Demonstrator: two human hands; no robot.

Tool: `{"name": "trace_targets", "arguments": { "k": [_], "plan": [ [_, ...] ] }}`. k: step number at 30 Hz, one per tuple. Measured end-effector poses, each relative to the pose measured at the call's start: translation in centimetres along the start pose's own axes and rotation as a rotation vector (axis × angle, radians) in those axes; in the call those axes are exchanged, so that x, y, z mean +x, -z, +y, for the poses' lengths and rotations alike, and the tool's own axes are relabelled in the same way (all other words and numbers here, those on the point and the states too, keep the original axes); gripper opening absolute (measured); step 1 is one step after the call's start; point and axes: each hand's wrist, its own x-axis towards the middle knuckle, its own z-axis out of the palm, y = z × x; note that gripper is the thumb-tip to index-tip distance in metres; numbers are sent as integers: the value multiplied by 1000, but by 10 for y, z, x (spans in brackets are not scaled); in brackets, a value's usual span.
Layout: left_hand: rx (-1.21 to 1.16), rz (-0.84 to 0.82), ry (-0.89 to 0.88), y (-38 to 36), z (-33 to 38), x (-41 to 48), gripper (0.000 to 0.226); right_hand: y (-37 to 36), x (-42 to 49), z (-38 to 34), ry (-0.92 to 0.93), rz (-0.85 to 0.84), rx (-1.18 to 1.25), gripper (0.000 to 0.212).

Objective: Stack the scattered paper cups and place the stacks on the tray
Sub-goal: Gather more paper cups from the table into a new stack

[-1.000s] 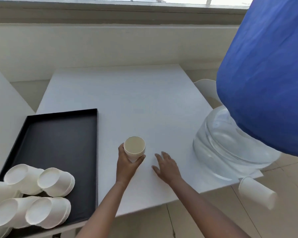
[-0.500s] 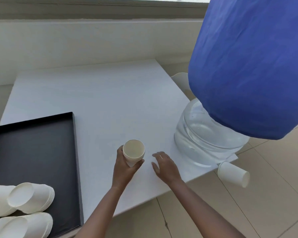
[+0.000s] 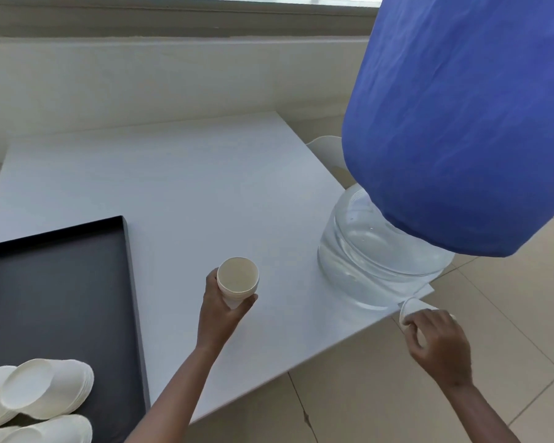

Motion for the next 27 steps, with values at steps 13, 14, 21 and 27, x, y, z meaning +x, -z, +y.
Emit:
{"name": "trace_targets", "arguments": {
  "k": [13, 14, 21, 27],
  "plan": [
    [78, -167, -103, -35, 15, -11, 73, 6, 8, 27, -329, -504, -86, 69],
    [78, -167, -101, -34, 15, -11, 73, 6, 8, 29, -328, -523, -94, 70],
    [96, -146, -83, -27, 14, -12, 73, 14, 18, 34, -285, -644, -284, 75],
    [103, -132, -68, -23, 14, -13, 74, 40, 35, 28, -369, -740, -289, 71]
  ]
}}
